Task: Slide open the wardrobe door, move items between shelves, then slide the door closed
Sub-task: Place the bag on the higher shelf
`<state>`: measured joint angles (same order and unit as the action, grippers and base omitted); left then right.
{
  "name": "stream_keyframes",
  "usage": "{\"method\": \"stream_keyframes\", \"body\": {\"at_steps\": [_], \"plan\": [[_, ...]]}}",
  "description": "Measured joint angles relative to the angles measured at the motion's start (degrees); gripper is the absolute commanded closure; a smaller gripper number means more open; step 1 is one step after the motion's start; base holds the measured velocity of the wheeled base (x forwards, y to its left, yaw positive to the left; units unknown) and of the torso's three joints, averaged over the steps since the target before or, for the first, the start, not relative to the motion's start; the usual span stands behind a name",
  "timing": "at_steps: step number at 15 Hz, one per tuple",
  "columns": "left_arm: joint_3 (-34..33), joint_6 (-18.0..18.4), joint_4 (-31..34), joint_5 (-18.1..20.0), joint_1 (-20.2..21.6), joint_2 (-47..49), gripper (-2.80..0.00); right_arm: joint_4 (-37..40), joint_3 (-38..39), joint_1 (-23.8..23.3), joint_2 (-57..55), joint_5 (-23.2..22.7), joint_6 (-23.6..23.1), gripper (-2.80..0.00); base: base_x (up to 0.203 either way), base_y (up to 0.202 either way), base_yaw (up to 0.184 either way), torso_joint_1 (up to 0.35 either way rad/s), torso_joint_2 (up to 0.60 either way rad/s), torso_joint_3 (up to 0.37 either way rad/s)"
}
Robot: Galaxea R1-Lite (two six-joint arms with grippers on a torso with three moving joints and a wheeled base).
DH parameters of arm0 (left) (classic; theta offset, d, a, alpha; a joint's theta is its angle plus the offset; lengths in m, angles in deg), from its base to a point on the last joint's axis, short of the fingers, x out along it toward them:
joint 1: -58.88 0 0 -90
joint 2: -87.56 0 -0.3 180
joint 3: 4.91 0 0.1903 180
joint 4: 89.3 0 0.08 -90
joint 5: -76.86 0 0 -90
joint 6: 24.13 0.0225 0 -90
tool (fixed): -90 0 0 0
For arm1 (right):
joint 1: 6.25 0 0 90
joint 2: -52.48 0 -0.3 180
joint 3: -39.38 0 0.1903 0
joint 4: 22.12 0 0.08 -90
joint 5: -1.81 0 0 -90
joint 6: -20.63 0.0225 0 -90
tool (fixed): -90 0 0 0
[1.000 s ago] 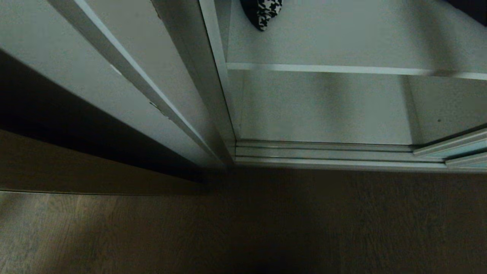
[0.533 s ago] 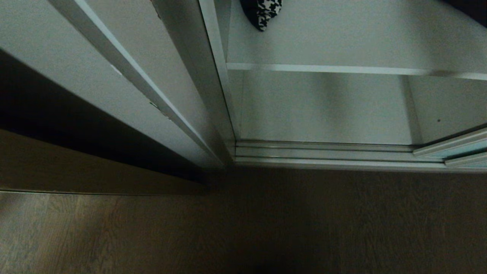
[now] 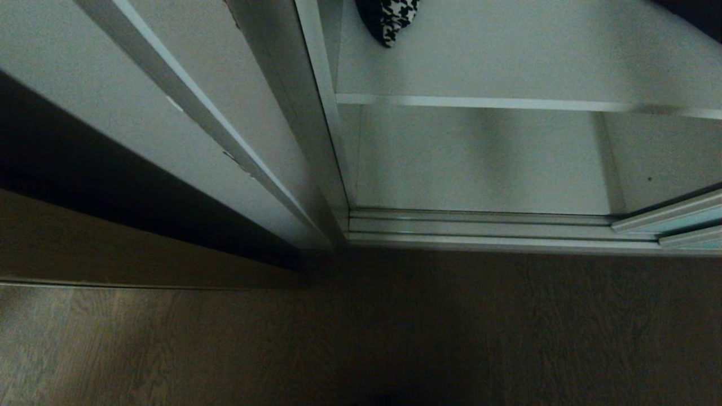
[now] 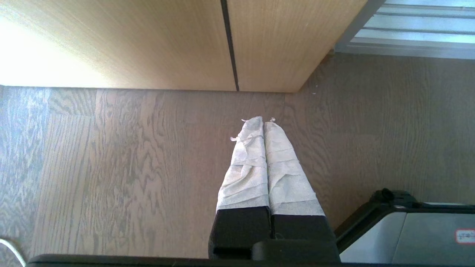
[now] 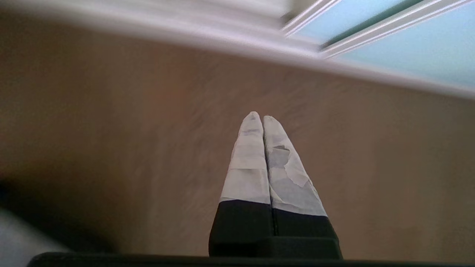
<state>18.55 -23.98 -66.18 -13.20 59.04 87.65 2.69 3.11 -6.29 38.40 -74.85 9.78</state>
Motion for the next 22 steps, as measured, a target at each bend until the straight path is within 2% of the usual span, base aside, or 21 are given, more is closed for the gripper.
{"method": "stream_keyframes", "body": {"at_steps": [4, 5, 7, 10, 11, 12, 15, 17, 20, 22], "plan": [[0.0, 0.0, 0.0, 0.0, 0.0, 0.0, 0.00, 12.1, 3.4, 0.3, 10.6, -3.8, 5.8, 0.00, 0.000, 0.000, 0.000, 0.000, 0.00, 0.000], [0.0, 0.0, 0.0, 0.0, 0.0, 0.0, 0.00, 12.2, 3.6, 0.4, 11.9, -3.8, 6.3, 0.00, 0.000, 0.000, 0.000, 0.000, 0.00, 0.000], [0.0, 0.0, 0.0, 0.0, 0.0, 0.0, 0.00, 8.0, 5.5, 0.4, 13.3, -3.7, 7.0, 0.00, 0.000, 0.000, 0.000, 0.000, 0.00, 0.000], [0.0, 0.1, 0.0, 0.0, 0.0, 0.0, 0.00, -7.7, 10.8, 0.4, 14.1, -5.4, 9.8, 0.00, 0.000, 0.000, 0.000, 0.000, 0.00, 0.000], [0.0, 0.0, 0.0, 0.0, 0.0, 0.0, 0.00, -10.1, 11.7, 0.4, 14.2, -7.5, 11.9, 0.00, 0.000, 0.000, 0.000, 0.000, 0.00, 0.000], [0.0, 0.0, 0.0, 0.0, 0.0, 0.0, 0.00, -9.3, 12.3, 0.4, 14.3, -10.3, 13.7, 0.00, 0.000, 0.000, 0.000, 0.000, 0.00, 0.000], [0.0, 0.0, 0.0, 0.0, 0.0, 0.0, 0.00, -7.7, 12.7, 0.4, 14.4, -16.7, 14.2, 0.00, 0.000, 0.000, 0.000, 0.000, 0.00, 0.000], [0.0, 0.0, 0.0, 0.0, 0.0, 0.0, 0.00, -7.8, 12.9, 0.4, 14.4, -17.0, 15.4, 0.00, 0.000, 0.000, 0.000, 0.000, 0.00, 0.000], [0.0, 0.0, 0.0, 0.0, 0.0, 0.0, 0.00, -8.0, 12.9, 0.4, 14.4, -15.3, 21.0, 0.00, 0.000, 0.000, 0.000, 0.000, 0.00, 0.000], [0.0, 0.0, 0.0, 0.0, 0.0, 0.0, 0.00, -7.9, 12.9, 0.4, 14.4, -15.2, 18.5, 0.00, 0.000, 0.000, 0.000, 0.000, 0.00, 0.000]]}}
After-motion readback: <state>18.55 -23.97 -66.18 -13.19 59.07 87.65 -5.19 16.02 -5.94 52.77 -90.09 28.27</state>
